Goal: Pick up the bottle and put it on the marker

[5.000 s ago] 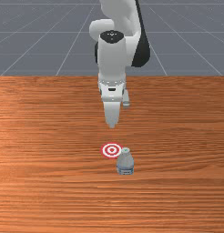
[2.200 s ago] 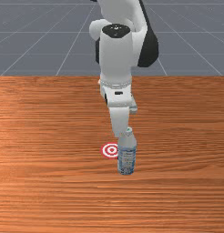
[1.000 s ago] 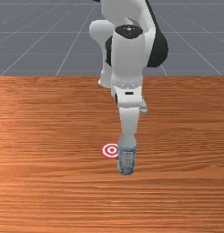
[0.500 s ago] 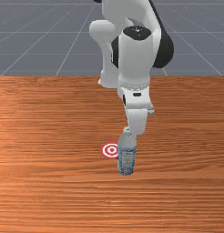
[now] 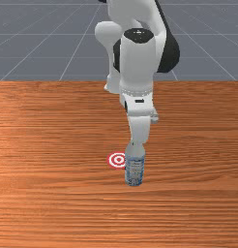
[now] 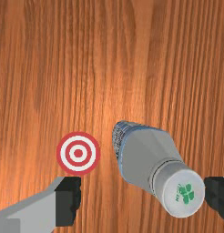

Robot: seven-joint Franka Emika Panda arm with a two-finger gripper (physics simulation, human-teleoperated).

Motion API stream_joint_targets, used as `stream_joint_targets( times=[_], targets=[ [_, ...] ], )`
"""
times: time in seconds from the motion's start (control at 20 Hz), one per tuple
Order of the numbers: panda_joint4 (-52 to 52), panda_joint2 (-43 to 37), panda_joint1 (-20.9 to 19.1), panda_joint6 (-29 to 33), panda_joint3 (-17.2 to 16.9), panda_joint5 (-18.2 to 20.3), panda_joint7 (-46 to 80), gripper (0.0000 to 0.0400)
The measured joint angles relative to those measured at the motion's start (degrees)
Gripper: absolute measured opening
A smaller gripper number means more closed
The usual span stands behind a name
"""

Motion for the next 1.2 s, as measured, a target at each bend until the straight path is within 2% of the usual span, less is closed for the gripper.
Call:
stream_joint_targets(
  times=[0.25,0.35,0.4,0.45,0.5,0.75,1.0,1.2],
  targets=[
    [0.4,0.7,0.2,-0.2,-0.2,0.1,1.2,0.04],
    [-1.2,0.0,0.2,1.9,-0.2,0.1,1.2,0.04],
    [-0.3,0.4,0.1,0.5,-0.1,0.1,0.5,0.04],
    [-0.3,0.3,-0.4,0.5,0.4,1.3,0.3,0.0244],
    [-0.3,0.2,-0.8,0.5,0.8,2.0,-0.3,0.017],
    [0.0,0.1,0.3,0.3,-0.5,-0.4,1.6,0.0157],
    [-0.5,-0.2,-0.2,0.4,-2.6,2.0,9.8,0.0156],
    [-0.4,-0.3,-2.9,0.2,-1.7,1.5,1.3,0.0157]
  ],
)
